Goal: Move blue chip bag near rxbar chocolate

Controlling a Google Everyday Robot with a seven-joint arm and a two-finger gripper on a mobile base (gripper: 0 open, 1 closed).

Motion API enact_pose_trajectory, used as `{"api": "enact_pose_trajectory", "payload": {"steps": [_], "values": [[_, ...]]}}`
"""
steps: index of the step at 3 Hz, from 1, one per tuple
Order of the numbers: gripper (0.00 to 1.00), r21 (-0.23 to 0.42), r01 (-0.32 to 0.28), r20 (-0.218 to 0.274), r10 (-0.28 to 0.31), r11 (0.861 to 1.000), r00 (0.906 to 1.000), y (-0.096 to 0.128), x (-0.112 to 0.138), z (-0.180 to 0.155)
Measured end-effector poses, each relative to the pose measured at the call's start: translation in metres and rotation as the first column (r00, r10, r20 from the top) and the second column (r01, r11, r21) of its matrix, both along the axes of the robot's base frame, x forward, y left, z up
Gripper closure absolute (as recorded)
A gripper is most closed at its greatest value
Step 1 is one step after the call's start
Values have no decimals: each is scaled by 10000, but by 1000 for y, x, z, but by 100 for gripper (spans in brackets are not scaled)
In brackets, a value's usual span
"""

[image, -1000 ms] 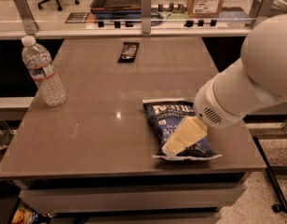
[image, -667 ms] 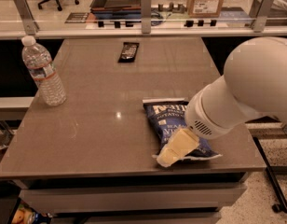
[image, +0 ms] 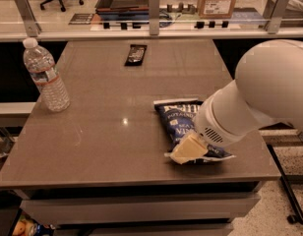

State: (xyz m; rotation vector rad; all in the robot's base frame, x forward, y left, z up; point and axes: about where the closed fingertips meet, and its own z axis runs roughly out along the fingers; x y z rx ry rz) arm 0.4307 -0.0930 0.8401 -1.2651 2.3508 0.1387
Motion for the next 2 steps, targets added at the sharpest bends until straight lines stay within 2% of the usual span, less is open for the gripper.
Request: {"api": "enact_pose_trajectory", "payload": {"steps": [2], "values": [[88, -10, -33, 2, 33, 10000, 10000, 1, 0, 0]]}}
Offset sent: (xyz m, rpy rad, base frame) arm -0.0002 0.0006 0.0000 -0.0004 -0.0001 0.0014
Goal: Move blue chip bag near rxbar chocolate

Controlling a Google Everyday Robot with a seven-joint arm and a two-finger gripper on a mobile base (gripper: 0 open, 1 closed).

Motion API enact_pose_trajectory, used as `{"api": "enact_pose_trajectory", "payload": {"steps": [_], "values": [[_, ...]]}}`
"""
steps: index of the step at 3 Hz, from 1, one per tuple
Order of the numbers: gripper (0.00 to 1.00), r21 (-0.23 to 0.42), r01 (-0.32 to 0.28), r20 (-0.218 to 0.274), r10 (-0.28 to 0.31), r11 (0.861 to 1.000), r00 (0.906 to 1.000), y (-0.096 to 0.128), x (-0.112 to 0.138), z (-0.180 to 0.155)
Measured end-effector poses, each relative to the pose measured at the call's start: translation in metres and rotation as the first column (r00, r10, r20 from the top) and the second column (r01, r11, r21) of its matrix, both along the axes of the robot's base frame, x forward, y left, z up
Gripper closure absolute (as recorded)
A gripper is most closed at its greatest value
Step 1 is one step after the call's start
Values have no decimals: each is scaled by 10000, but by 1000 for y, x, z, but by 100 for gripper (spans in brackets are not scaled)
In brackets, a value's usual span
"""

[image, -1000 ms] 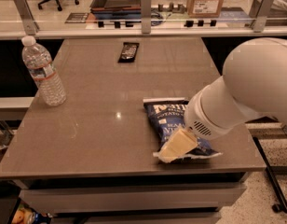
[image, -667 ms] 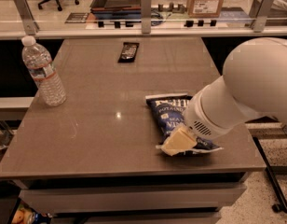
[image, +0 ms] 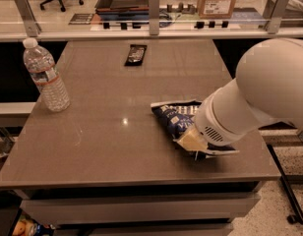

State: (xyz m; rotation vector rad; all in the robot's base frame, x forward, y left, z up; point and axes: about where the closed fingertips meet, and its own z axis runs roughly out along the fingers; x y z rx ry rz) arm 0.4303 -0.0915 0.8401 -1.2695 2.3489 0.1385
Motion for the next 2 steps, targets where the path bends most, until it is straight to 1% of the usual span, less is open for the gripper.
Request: {"api": "enact_pose_trajectory", "payload": {"steps": [1, 2], "values": [[100, -2, -6, 0, 6, 10000, 10000, 0, 0, 1], [100, -2, -7, 2, 7, 10000, 10000, 0, 0, 2]]}}
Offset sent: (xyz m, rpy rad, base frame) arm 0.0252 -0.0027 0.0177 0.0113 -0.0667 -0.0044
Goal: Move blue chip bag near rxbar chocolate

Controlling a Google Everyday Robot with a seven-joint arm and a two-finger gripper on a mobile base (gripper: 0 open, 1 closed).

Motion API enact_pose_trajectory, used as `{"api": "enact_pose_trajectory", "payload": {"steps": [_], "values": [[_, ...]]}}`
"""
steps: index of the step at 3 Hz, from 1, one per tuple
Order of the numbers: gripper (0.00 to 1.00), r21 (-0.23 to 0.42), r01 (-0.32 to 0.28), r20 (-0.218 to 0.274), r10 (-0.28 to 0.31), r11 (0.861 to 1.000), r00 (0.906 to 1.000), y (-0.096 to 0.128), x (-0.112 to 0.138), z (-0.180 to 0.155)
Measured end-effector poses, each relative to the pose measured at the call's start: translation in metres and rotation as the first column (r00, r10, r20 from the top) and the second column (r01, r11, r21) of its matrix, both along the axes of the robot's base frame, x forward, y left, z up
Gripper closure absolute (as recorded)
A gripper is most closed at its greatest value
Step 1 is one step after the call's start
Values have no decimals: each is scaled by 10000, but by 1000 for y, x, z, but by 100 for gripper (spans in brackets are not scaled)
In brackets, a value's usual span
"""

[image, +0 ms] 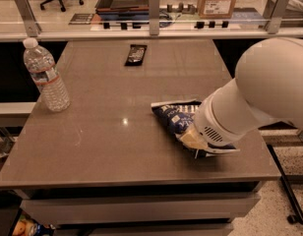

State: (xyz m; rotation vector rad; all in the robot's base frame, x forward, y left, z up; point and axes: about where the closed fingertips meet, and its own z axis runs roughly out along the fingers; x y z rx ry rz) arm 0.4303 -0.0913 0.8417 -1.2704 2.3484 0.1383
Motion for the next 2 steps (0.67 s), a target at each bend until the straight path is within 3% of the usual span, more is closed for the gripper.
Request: {"api": "enact_pose_trajectory", "payload": {"steps": [1, 2], "values": [[100, -31, 27, 623, -25, 10000, 9981, -2, 30, 21], [100, 117, 308, 1551, -323, 9995, 9874, -6, 84, 56]]}}
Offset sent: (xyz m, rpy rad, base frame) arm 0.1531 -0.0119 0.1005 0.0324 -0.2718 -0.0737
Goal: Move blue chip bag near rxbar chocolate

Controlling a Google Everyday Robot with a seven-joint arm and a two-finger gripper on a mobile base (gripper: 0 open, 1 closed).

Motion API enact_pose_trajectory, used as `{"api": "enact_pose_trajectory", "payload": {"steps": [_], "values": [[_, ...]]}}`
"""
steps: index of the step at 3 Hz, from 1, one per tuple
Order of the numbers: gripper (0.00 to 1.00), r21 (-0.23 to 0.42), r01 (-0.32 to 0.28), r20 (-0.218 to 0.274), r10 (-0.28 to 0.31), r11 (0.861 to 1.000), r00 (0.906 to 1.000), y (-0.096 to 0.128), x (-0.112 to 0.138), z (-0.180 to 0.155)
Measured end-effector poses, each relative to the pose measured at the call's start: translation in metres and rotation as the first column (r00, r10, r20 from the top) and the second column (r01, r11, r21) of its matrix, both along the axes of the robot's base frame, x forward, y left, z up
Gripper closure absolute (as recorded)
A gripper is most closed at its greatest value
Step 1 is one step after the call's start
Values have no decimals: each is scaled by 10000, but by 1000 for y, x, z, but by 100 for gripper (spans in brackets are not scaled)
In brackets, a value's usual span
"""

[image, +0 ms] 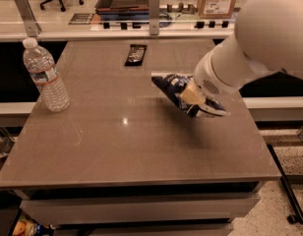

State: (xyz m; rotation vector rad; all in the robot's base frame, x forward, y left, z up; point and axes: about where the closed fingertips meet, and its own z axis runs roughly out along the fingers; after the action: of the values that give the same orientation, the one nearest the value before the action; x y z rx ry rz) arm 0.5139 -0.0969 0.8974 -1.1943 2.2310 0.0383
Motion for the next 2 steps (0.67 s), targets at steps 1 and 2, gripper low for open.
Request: {"api": "enact_pose_trajectory", "payload": {"steps": [1, 2], "values": [[100, 151, 335, 844, -346, 9993, 9958, -7, 47, 35], [100, 102, 913, 1660, -917, 9958, 9819, -11, 98, 70]]}}
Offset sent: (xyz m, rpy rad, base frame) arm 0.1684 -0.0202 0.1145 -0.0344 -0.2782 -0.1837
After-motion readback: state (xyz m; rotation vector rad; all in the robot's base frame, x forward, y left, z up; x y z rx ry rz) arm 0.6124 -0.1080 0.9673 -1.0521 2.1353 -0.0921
